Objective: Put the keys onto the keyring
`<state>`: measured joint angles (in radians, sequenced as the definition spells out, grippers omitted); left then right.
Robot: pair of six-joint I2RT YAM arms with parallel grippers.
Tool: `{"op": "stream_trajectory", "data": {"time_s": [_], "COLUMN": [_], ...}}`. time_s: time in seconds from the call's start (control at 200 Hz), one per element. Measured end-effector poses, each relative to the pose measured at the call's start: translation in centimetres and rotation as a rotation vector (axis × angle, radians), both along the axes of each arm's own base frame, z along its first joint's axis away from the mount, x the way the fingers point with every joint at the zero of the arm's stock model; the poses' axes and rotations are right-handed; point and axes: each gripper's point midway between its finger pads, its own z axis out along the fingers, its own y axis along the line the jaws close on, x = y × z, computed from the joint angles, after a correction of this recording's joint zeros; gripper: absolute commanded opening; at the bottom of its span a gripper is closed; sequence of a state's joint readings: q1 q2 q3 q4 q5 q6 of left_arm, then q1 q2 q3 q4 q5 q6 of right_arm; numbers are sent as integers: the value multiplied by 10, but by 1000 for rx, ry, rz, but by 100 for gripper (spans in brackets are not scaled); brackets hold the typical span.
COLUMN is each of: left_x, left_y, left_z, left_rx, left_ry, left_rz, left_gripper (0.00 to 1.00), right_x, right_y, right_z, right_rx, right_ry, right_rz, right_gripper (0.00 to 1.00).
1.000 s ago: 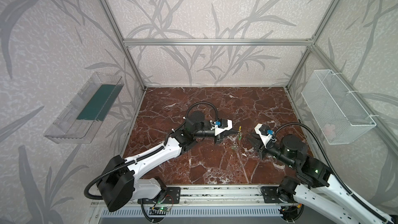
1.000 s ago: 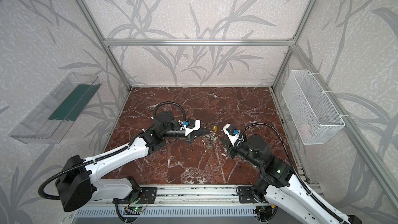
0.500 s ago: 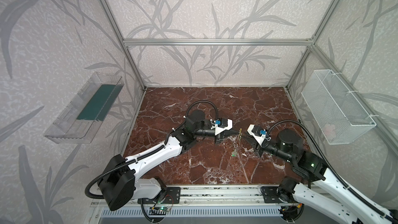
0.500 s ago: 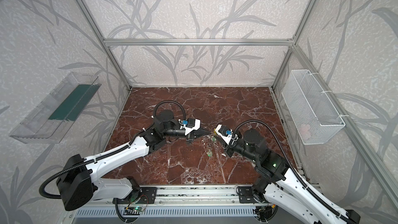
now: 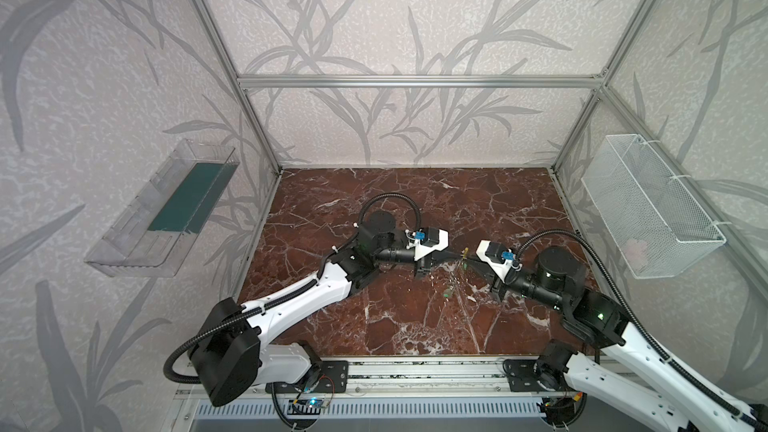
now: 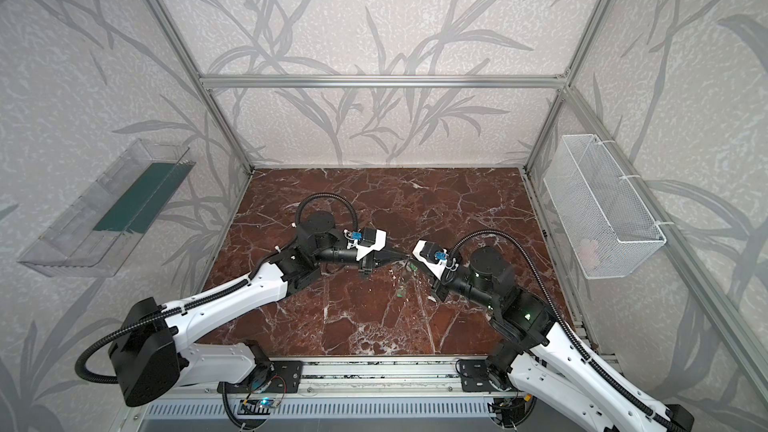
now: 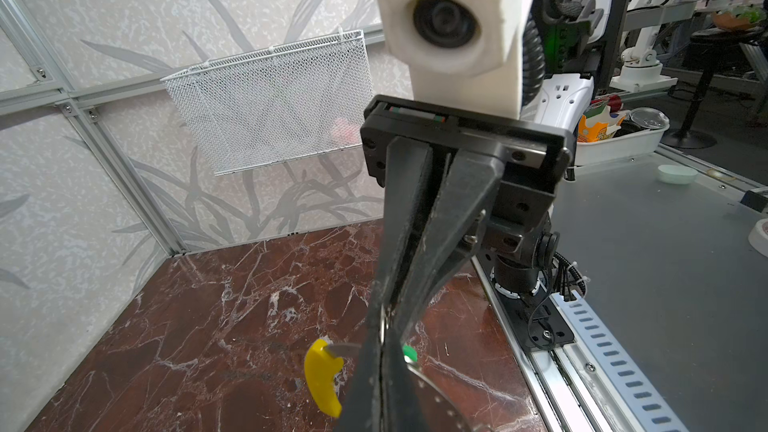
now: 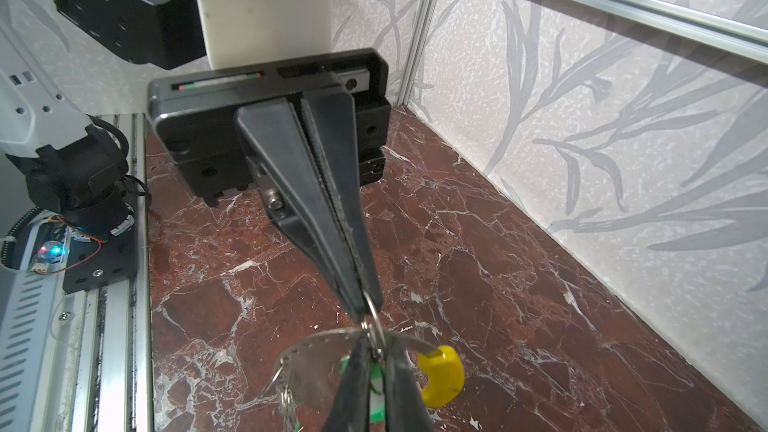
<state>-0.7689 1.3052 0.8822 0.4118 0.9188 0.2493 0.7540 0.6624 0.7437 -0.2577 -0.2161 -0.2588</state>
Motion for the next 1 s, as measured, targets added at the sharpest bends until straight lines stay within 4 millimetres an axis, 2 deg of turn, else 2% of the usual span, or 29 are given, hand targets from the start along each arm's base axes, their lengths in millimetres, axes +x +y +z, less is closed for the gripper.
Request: {"op": "stream_trajectory", "data": {"time_s": [0.19, 0.395, 0.515, 0.66, 1.0], "left_x": [1, 2, 4, 10, 13], "left_y": [1, 0, 0, 0, 1], "left_z": [0, -1, -1, 0, -8], "left_rx": [3, 26, 50, 98, 221], "left_ry": [-3, -17, -43, -104, -245], "left_rz": [2, -2, 3, 31, 61], "left_gripper": [0, 0, 12, 21, 23], "right_x": [-2, -2, -2, -2, 2], "right_y": [1, 1, 0, -1, -1], "right_z": [0, 0, -1, -3, -24], "right_rx": [2, -5, -23, -63, -150], "right_ry": [0, -5, -1, 26, 108], "right_rz": [12, 17, 19, 19, 17], "right_gripper": [0, 0, 0, 0, 0]}}
